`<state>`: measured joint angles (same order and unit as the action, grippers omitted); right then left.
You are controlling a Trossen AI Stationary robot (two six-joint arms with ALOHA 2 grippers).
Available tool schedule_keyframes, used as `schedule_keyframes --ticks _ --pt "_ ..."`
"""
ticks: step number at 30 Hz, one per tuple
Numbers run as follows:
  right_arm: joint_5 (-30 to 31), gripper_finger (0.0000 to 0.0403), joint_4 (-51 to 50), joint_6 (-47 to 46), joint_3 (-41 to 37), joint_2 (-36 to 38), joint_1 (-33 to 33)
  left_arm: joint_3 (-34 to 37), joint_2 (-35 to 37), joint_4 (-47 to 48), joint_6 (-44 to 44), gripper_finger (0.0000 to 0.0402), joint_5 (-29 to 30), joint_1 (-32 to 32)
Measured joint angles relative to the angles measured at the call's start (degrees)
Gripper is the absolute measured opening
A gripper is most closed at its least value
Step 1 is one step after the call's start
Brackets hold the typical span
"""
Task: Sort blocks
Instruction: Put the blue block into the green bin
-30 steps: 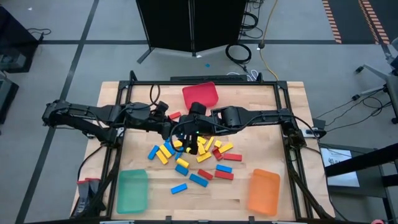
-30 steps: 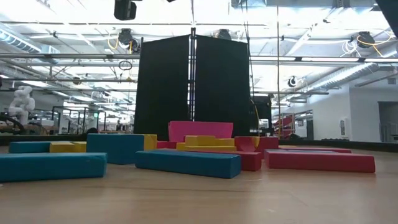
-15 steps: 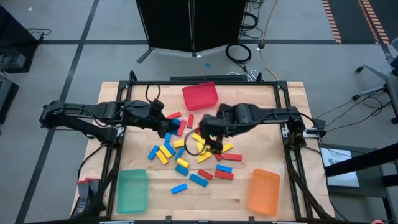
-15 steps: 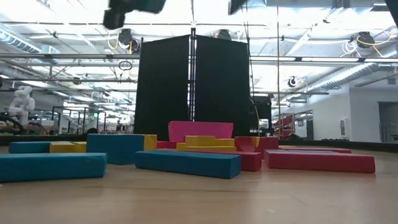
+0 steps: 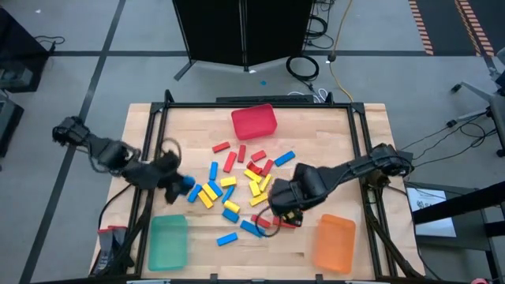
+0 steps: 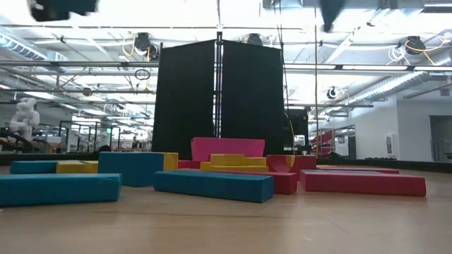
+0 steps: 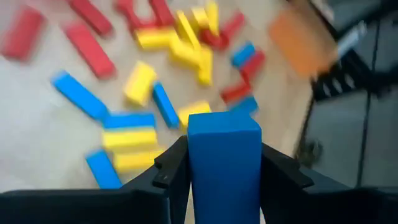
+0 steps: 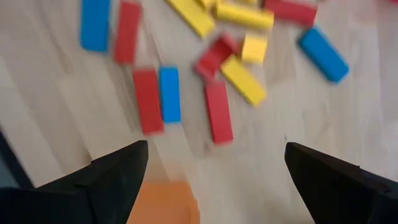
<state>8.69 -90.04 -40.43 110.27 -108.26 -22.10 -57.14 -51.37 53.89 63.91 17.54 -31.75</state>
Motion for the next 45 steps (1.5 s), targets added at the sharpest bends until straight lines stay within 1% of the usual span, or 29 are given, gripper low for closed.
schedule_keyframes --ticks 4,8,10,13,17,20,23,26,31,34,36,39,43,45 --pt "-0.1 0.0375 1.8 -5.0 -8.7 2.6 -2.3 2.6 -4.0 -3.0 7.9 0.015 1.4 -12.4" --pt "-0.3 0.0375 7.3 -8.2 -15.3 5.4 -3.8 3.8 -9.2 -3.4 15.8 0.015 1.8 -21.9" --pt "-1.2 0.0375 10.1 -9.1 -17.5 6.7 -4.1 3.8 -11.7 -3.4 18.8 0.015 2.0 -25.7" --pt "-1.4 0.0375 11.1 -10.0 -19.0 7.9 -4.5 3.8 -16.0 -3.4 22.5 0.015 2.0 -30.4" --pt "-1.3 0.0375 11.8 -9.9 -19.2 8.3 -4.5 3.8 -21.6 -2.6 22.6 0.015 0.4 -34.2" --pt "-1.3 0.0375 12.3 -9.4 -19.2 8.3 -4.2 3.8 -24.6 0.4 22.6 0.0154 -2.5 -35.1" --pt "-1.3 0.0375 12.3 -9.3 -19.2 8.3 -4.2 3.8 -26.1 1.9 21.1 0.0175 -6.8 -35.4" --pt "-1.3 0.0375 12.4 -8.9 -19.2 8.3 -4.2 3.8 -26.5 2.0 20.7 0.0213 -8.8 -35.4" --pt "-0.4 0.0375 16.8 -6.9 -19.2 8.3 -3.8 3.8 -26.4 2.1 21.0 0.0291 -9.2 -35.4" --pt "3.2 0.0375 19.6 -5.9 -19.2 8.3 -3.3 3.8 -26.4 2.1 21.3 0.0324 -9.2 -34.7" --pt "3.9 0.0375 20.2 -5.0 -19.7 8.2 -2.8 3.8 -26.4 2.2 21.2 0.0332 -8.5 -33.8" --pt "3.5 0.0375 23.0 -5.4 -23.2 8.1 -2.6 3.8 -26.4 2.1 20.1 0.0335 -6.8 -32.3" --pt "3.1 0.0375 35.9 -4.0 -30.2 8.0 -2.0 3.8 -25.9 2.1 19.1 0.0336 -5.0 -30.3" --pt "2.9 0.0375 39.8 -3.2 -32.9 8.0 -0.3 3.8 -25.0 2.1 18.1 0.0336 -4.6 -29.4"
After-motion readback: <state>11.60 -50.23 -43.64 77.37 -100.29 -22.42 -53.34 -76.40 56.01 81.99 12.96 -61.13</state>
